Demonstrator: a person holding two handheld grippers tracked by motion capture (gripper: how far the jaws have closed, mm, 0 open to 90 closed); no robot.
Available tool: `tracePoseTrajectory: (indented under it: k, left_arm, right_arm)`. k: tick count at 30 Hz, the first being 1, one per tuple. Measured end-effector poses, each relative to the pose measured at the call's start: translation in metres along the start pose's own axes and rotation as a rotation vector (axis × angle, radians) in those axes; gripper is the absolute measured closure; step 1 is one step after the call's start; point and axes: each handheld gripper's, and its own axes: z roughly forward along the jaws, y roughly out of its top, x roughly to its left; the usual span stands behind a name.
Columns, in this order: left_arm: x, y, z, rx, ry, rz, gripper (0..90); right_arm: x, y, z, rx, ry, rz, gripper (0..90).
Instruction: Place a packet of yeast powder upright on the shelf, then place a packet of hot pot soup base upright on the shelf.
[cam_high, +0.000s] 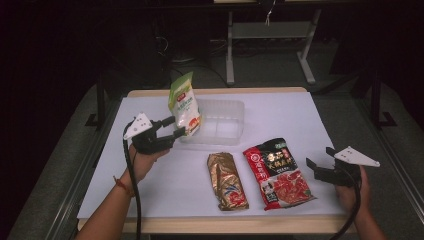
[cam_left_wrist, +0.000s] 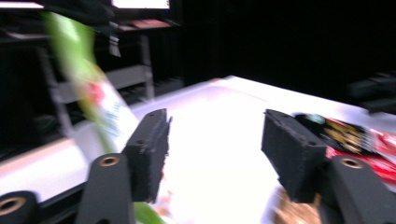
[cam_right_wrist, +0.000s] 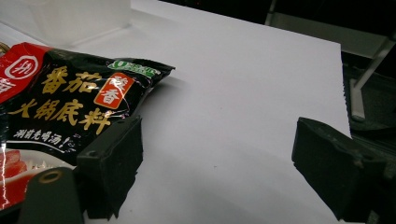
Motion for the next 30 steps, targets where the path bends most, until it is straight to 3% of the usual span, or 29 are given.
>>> tracePoseTrajectory:
  k: [3, 6, 7, 8, 11, 12, 15, 16, 18, 23, 30]
  left_arm:
    - [-0.010, -0.006, -0.001, 0.040, -0.028, 0.008, 39.7]
    - [-0.023, -0.016, -0.001, 0.086, -0.126, -0.012, 38.4]
    - [-0.023, -0.016, -0.001, 0.086, -0.126, -0.012, 38.1]
    - [-0.026, -0.019, 0.002, 0.113, -0.146, -0.021, 38.1]
    - [-0.032, -0.028, 0.010, 0.188, -0.149, -0.028, 37.0]
    - [-0.034, -0.034, 0.015, 0.222, -0.176, -0.042, 36.9]
    - [-0.035, -0.039, 0.022, 0.240, -0.196, -0.060, 36.7]
    - [-0.035, -0.043, 0.028, 0.268, -0.209, -0.081, 35.4]
    - [-0.035, -0.045, 0.031, 0.270, -0.218, -0.100, 31.8]
    - [-0.035, -0.054, 0.046, 0.311, -0.287, -0.221, 29.6]
    - [-0.038, -0.054, 0.060, 0.323, -0.294, -0.252, 26.7]
  right_arm:
    - [0.000, 0.000, 0.000, 0.000, -0.001, 0.001, 15.8]
    - [0.000, 0.000, 0.001, 0.005, -0.005, -0.001, 15.8]
    - [0.000, 0.000, 0.001, 0.005, -0.005, -0.001, 15.8]
    - [0.000, 0.000, 0.001, 0.007, -0.005, -0.001, 15.8]
    - [0.000, 0.001, 0.001, 0.012, -0.005, -0.002, 15.8]
    - [0.000, 0.001, 0.002, 0.016, -0.003, -0.001, 15.8]
    - [0.000, 0.001, 0.002, 0.020, 0.001, 0.001, 15.8]
    - [0.000, 0.001, 0.002, 0.021, 0.003, 0.001, 15.8]
    - [0.000, 0.001, 0.002, 0.022, 0.003, 0.000, 15.8]
    - [0.001, 0.001, 0.003, 0.027, 0.003, -0.008, 15.8]
    - [0.001, 0.001, 0.003, 0.025, 0.000, -0.010, 15.8]
